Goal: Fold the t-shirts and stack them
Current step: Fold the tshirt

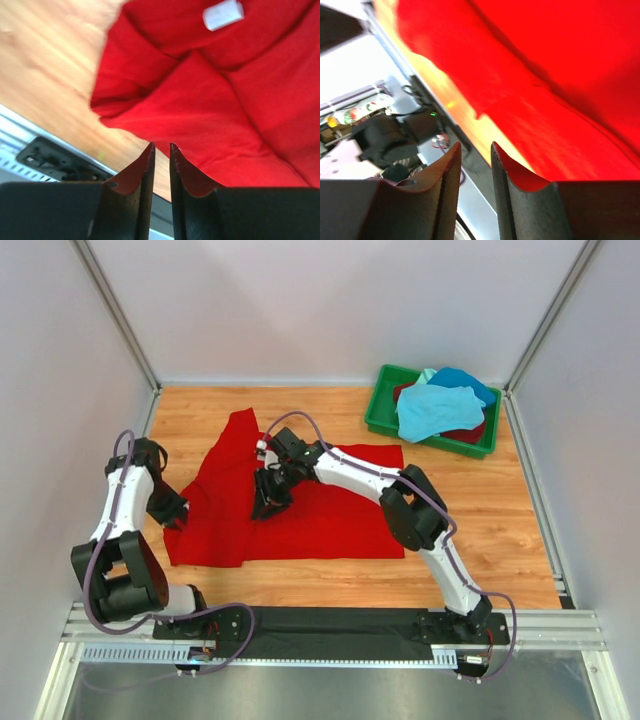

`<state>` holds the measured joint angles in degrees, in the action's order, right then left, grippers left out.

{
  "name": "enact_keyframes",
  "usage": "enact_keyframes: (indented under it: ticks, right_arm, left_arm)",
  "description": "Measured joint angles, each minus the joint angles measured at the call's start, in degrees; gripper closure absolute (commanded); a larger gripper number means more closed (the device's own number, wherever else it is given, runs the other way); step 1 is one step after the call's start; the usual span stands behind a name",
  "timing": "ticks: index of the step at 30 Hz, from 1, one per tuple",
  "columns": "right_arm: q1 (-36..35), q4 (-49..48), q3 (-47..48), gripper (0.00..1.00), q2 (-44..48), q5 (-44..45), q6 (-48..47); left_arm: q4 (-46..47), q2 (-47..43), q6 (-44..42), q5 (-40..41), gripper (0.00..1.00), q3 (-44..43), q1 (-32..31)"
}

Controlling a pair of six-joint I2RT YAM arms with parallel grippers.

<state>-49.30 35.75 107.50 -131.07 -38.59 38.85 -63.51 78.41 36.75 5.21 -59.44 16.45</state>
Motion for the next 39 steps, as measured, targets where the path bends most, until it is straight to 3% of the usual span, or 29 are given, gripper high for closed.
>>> enact_keyframes:
  ticks: [4,12,17,18,20,26,31,39]
  right_arm:
    - [-0.6,-2.0,0.4,0.63,0.0,-0.5,2.1]
    - [-3.0,-9.2,-9.5,0.59,0.0,-0.1,10.6]
    - [-3.2,-13.6,-10.1,0.62,-0.1,0.7,14.1]
    - [-3.2,-14.4,-10.1,0.63,-0.1,0.9,14.5]
    - [-3.2,-15.7,-10.1,0.66,-0.4,1.2,15.3]
    - [-3.7,-17.2,-10.1,0.73,-2.3,3.8,17.5]
    - [-5.1,-17.2,-10.1,0.71,-2.4,7.1,19.1]
    - [-6.7,-16.9,-10.1,0.74,-2.4,11.3,21.0]
  left_arm:
    - [2.0,1.4,-1.6,-4.0,0.72,0.7,-0.2]
    - [3.6,3.0,-5.3,-5.1,0.69,0.3,-0.2]
    - [3.3,6.7,-7.9,-4.0,0.42,-2.3,0.1]
    - [3.3,7.0,-8.3,-3.6,0.27,-2.6,0.4]
    - [3.2,7.0,-9.2,-2.9,0.13,-2.7,1.5]
    - [3.1,6.3,-9.0,-2.1,0.19,-2.7,4.1]
    - [3.1,4.9,-8.7,-2.4,0.38,-2.7,4.2]
    - [3.1,4.3,-8.8,-3.2,0.41,-2.7,4.4]
